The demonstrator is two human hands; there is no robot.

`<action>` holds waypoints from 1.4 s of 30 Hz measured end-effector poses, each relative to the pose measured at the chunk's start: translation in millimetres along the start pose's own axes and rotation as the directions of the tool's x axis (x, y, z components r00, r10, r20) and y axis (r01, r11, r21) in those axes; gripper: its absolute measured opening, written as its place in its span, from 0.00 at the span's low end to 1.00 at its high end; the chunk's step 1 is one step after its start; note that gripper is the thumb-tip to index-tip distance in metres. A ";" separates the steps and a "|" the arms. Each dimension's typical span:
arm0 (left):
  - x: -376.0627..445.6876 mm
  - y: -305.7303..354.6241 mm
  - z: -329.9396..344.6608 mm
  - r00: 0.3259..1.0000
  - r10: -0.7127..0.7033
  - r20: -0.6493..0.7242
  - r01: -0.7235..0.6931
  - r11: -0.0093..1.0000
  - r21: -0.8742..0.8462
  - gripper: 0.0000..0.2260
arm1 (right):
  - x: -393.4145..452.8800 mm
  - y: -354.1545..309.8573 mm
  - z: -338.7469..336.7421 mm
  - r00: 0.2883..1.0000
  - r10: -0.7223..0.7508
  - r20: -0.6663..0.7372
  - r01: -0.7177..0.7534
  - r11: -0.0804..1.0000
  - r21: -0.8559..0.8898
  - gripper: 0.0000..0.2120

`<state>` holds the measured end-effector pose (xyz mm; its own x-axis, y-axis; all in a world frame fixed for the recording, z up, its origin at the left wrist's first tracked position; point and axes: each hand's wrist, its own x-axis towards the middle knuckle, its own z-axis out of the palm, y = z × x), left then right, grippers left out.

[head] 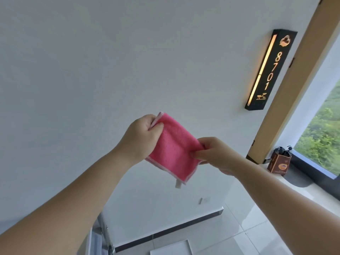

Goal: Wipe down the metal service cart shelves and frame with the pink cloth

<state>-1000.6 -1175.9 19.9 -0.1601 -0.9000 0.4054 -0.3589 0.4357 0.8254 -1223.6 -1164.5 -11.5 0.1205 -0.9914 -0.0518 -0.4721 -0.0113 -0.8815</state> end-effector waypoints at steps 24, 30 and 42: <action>-123.8 -359.9 254.5 0.698 -0.716 -0.004 0.713 0.694 0.093 0.15 | 138.1 405.5 108.8 0.899 0.264 0.349 -0.147 0.933 -0.329 0.28; -218.9 -524.3 337.2 0.571 -0.810 0.138 0.751 0.582 0.311 0.24 | 128.8 587.1 208.0 0.782 0.454 0.426 -0.178 0.819 -0.545 0.33; -354.7 -807.9 494.2 0.471 -0.846 0.252 0.547 0.504 0.669 0.30 | 145.5 890.6 371.2 0.751 0.517 0.410 -0.095 0.700 -0.708 0.34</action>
<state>-1108.3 -1215.2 -984.9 -0.0035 -0.7953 -0.6062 -0.8833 -0.2817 0.3748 -1302.4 -1270.2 -978.3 0.2048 -0.6970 -0.6872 -0.9602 -0.0067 -0.2794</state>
